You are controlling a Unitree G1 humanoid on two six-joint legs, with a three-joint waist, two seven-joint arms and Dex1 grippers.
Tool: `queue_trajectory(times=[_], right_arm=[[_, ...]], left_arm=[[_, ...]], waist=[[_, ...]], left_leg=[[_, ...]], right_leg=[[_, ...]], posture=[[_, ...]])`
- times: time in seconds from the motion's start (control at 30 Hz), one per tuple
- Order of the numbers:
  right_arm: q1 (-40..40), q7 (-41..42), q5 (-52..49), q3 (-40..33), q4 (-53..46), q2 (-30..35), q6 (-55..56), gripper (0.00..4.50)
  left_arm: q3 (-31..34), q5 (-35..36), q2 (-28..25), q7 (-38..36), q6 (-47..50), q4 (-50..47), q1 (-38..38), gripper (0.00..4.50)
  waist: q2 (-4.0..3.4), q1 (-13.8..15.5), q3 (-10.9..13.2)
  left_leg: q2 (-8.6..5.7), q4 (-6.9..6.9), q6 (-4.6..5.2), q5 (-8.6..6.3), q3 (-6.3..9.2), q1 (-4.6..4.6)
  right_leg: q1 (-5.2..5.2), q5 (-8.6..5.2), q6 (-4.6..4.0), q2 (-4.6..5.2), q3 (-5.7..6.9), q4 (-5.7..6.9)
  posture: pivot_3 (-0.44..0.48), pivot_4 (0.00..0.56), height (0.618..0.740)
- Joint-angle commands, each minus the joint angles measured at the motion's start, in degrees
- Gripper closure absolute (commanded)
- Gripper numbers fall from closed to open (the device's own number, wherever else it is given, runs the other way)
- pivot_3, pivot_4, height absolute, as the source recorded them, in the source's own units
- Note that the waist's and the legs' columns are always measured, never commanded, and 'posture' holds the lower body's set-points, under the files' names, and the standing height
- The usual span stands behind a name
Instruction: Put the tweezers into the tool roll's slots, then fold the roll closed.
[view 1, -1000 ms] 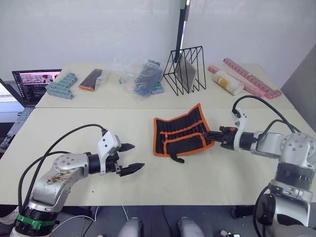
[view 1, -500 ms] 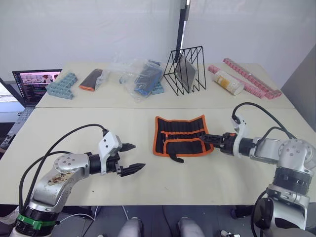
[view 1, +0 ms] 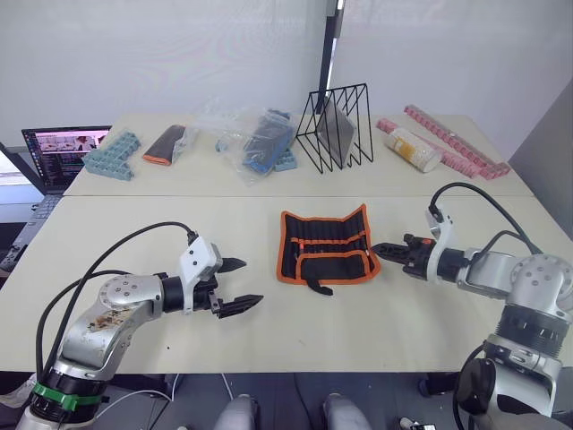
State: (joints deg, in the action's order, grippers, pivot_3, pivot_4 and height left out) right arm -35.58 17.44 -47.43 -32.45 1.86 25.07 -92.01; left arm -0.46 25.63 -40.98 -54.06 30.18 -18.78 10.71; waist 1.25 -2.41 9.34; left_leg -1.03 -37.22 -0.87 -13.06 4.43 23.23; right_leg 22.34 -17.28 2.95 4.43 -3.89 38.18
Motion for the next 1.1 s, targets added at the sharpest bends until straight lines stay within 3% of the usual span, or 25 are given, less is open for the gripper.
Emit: queue_trajectory(times=[0.03, 0.23, 0.43, 0.7, 0.9, 1.1], right_arm=[[-0.03, 1.23, -0.06, 0.01, -0.67, 0.66, 0.88, 4.47], [0.46, 2.87, 0.12, 1.46, -0.49, 1.71, 1.64, 4.47], [1.80, 4.00, 0.97, 2.67, 0.28, 2.91, 3.69, 2.64], [2.64, 4.90, 1.46, 3.40, 0.81, 3.37, 5.52, 2.64], [2.31, 4.96, 1.26, 3.33, 1.40, 3.06, 6.06, 4.46], [0.43, 5.63, 0.04, 3.87, 0.80, 2.96, 4.87, 4.46]], left_arm=[[0.60, -0.14, -0.59, -0.25, -0.94, -0.76, -0.09, 0.00], [0.95, -0.03, -0.60, 0.12, -0.50, -1.61, -0.68, 0.00], [1.01, -0.06, -0.72, 0.06, -0.56, -1.59, -0.64, 0.00], [0.86, -0.11, -0.98, -0.26, -0.73, -1.35, -0.32, 0.00], [0.84, -0.11, -1.04, -0.31, -0.66, -1.32, -0.19, 0.00], [0.92, -0.06, -1.12, -0.28, -0.49, -1.28, -0.04, 0.00]], waist=[[0.00, 0.01, 0.00], [0.00, 0.05, 0.00], [0.00, 0.02, 0.00], [0.00, -0.01, 0.00], [0.00, 0.01, 0.00], [0.00, -0.02, 0.00]], left_leg=[[0.00, 0.00, 0.00, 0.00, 0.00, 0.00], [0.00, 0.00, 0.00, 0.00, 0.01, 0.00], [0.00, 0.00, 0.00, 0.00, 0.01, -0.01], [0.01, 0.00, 0.00, 0.00, 0.01, -0.01], [0.00, 0.00, 0.00, 0.00, 0.01, -0.01], [0.00, 0.00, 0.00, 0.00, 0.01, -0.01]], right_leg=[[0.00, 0.00, 0.00, 0.00, 0.00, 0.00], [0.00, 0.00, 0.00, 0.00, 0.00, 0.00], [0.00, 0.00, 0.00, 0.00, 0.00, 0.00], [0.00, 0.00, 0.00, -0.01, 0.00, 0.01], [-0.01, 0.00, 0.00, 0.00, 0.00, 0.00], [0.00, 0.00, 0.00, -0.01, 0.00, 0.01]], posture=[[0.000, 0.150, 0.739], [0.000, 0.150, 0.739], [0.000, 0.150, 0.739], [0.000, 0.150, 0.739], [0.000, 0.150, 0.739], [0.000, 0.150, 0.739]])
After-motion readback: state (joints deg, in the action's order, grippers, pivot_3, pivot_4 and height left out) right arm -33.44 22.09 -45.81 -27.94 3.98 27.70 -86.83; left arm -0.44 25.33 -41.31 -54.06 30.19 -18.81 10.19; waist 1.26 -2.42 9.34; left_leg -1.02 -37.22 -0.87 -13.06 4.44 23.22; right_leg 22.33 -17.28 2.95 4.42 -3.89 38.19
